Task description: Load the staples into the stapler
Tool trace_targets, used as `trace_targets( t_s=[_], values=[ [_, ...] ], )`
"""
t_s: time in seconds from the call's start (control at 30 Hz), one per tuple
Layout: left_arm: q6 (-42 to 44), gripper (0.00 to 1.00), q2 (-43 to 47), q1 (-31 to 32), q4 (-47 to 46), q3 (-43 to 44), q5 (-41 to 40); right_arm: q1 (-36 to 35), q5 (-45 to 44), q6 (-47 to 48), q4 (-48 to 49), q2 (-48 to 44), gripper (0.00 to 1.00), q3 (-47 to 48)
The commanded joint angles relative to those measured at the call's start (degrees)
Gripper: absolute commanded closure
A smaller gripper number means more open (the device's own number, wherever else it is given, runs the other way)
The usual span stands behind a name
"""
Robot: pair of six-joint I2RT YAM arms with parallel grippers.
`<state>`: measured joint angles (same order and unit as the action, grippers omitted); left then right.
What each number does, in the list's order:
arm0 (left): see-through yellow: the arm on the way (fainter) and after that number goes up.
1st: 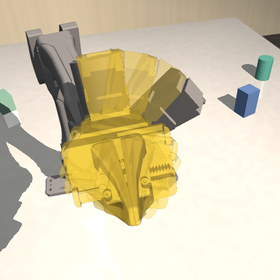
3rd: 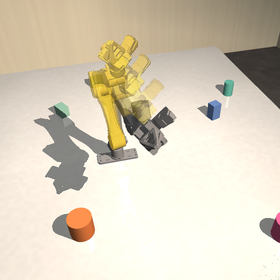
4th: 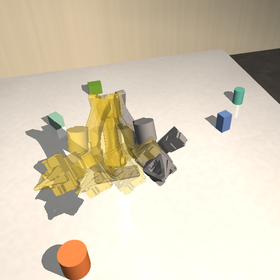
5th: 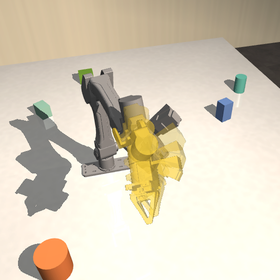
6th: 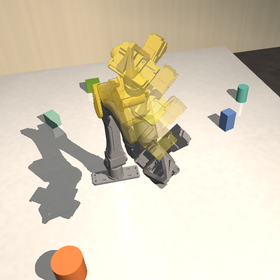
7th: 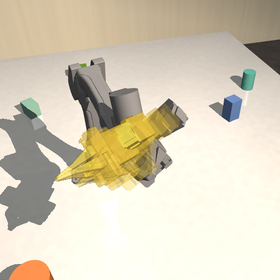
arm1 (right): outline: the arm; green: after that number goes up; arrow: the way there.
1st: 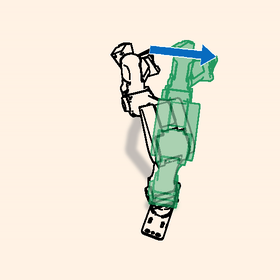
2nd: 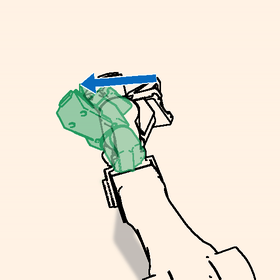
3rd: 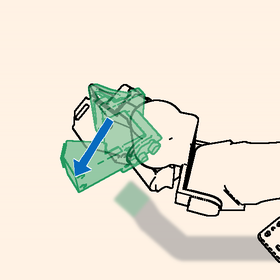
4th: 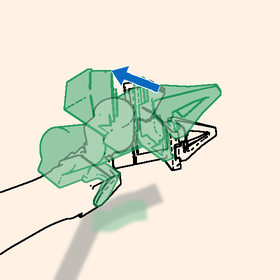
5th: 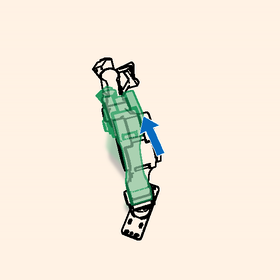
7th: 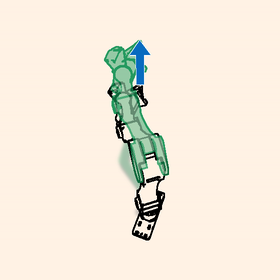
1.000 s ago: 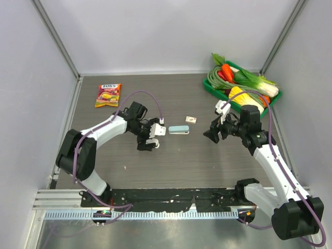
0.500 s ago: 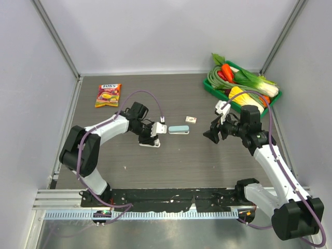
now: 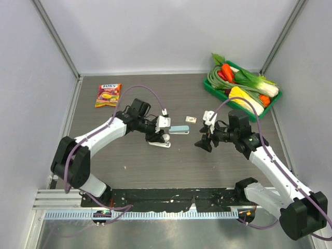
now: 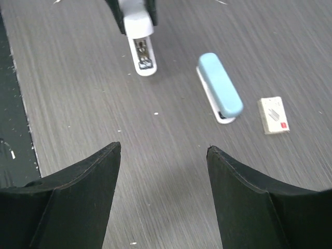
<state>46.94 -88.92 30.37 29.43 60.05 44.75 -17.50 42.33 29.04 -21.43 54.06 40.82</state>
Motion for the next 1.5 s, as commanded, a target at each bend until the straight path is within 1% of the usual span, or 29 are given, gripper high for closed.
trace_targets(
  t_s=[0.0, 0.07, 0.1, 0.13, 0.17, 0.3, 0.47, 0.67, 0.83, 0.97, 1.07, 1.17, 1.23, 1.33, 1.37, 1.47],
  values=[
    [-12.46, 1.0, 6.56, 3.11, -13.39, -0.46, 6.66, -3.59, 0.48, 2.52, 3.67, 1.21, 0.28, -0.65],
    [-17.47, 1.0, 7.1, 3.2, -16.85, -0.55, 8.07, -5.17, 0.48, 1.9, 5.33, 1.66, 0.28, -1.0],
    [-22.19, 1.0, 6.84, 3.2, -19.12, -0.03, 8.07, -5.61, 0.48, 1.47, 6.3, 1.75, 0.28, -1.53],
    [-24.24, 1.0, 6.75, 3.29, -19.84, 0.93, 8.07, -6.23, 0.39, 0.42, 7.18, 1.66, 0.28, -1.88],
    [-25.48, 1.0, 6.57, 3.29, -20.46, 1.29, 8.85, -6.67, 0.48, -0.2, 9.19, 1.66, 0.28, -2.23],
    [-30.22, 1.0, 5.61, 3.38, -21.25, 2.96, 9.65, -9.21, 1.7, -2.05, 10.88, 3.06, 0.28, -1.1],
    [-32.08, 1.0, 5.34, 3.82, -21.7, 3.4, 9.91, -11.42, 2.06, -2.41, 14.21, 5.96, 0.28, -0.21],
    [-33.84, 1.0, 5.08, 4.34, -20.56, 4.81, 13.43, -12.21, 3.2, -3.2, 18.87, 8.34, 0.28, 0.58],
    [-31.12, 1.0, 5.43, 5.58, -16.78, 5.78, 14.48, -12.21, 5.48, -3.11, 19.67, 9.13, 0.27, 1.81],
    [-28.4, 1.0, 5.69, 6.63, -13.18, 6.3, 14.75, -12.21, 9.16, -3.11, 18.8, 10.01, 0.27, 2.6],
    [-28.13, 1.0, 5.69, 6.9, -12.47, 6.74, 14.49, -12.3, 11.11, -3.9, 18.62, 11.06, 0.28, 2.95],
    [-29.71, 1.0, 5.96, 6.9, -13.78, 7.09, 14.23, -12.21, 11.9, -3.29, 17.92, 12.38, 0.32, 2.78],
    [-31.29, 1.0, 5.96, 6.81, -14.83, 7.45, 14.05, -12.21, 12.43, -2.06, 16.08, 12.91, 0.37, 2.78],
    [-33.04, 1.0, 5.96, 6.81, -15.98, 7.89, 13.96, -12.21, 13.66, -1.44, 15.63, 13.0, 0.49, 2.34],
    [-33.57, 1.0, 6.04, 6.72, -16.51, 7.97, 13.96, -12.21, 13.66, -1.27, 15.63, 13.0, 0.6, 2.08],
    [-36.91, 1.0, 6.31, 5.67, -19.58, 7.71, 13.61, -12.21, 13.4, -1.09, 15.8, 12.91, 0.77, 1.72]
  ],
)
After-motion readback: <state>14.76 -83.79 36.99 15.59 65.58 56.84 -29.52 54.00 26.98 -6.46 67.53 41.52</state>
